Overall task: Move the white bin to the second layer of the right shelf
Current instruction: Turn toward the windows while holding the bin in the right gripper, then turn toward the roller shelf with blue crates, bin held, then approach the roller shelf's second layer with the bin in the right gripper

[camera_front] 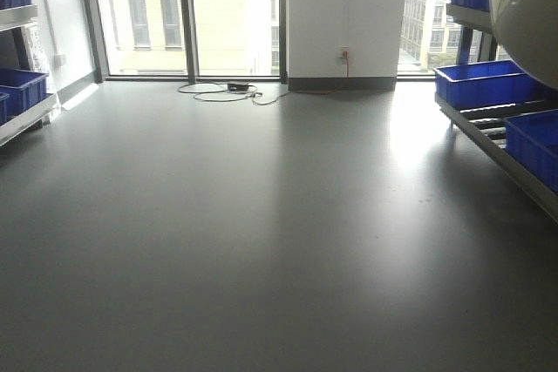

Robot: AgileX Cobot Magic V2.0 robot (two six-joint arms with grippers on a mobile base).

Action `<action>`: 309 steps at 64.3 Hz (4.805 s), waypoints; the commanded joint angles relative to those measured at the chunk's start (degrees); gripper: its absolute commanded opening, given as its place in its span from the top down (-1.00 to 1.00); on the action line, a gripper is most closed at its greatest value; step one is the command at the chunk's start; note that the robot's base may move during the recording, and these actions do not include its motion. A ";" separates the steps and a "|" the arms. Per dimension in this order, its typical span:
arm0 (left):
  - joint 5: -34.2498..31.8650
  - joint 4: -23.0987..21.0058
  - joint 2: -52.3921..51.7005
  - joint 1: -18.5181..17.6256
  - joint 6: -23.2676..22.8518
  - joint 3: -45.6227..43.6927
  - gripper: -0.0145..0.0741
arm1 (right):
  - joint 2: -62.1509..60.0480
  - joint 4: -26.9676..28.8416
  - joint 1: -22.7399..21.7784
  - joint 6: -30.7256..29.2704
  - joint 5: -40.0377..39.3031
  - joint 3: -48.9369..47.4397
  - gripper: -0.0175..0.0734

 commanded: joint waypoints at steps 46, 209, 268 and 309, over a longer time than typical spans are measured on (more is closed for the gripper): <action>-4.85 -0.31 -0.80 -0.41 -0.20 2.11 0.48 | 0.28 0.06 -0.29 -0.01 -5.95 -1.90 0.49; -4.85 -0.31 -0.80 -0.41 -0.20 2.11 0.48 | 0.28 0.06 -0.29 -0.01 -5.95 -1.90 0.49; -4.85 -0.31 -0.80 -0.41 -0.20 2.11 0.48 | 0.46 0.06 -0.29 -0.01 -5.94 -1.90 0.49; -4.85 -0.31 -0.80 -0.41 -0.20 2.11 0.48 | 0.46 0.06 -0.29 -0.01 -5.94 -1.90 0.49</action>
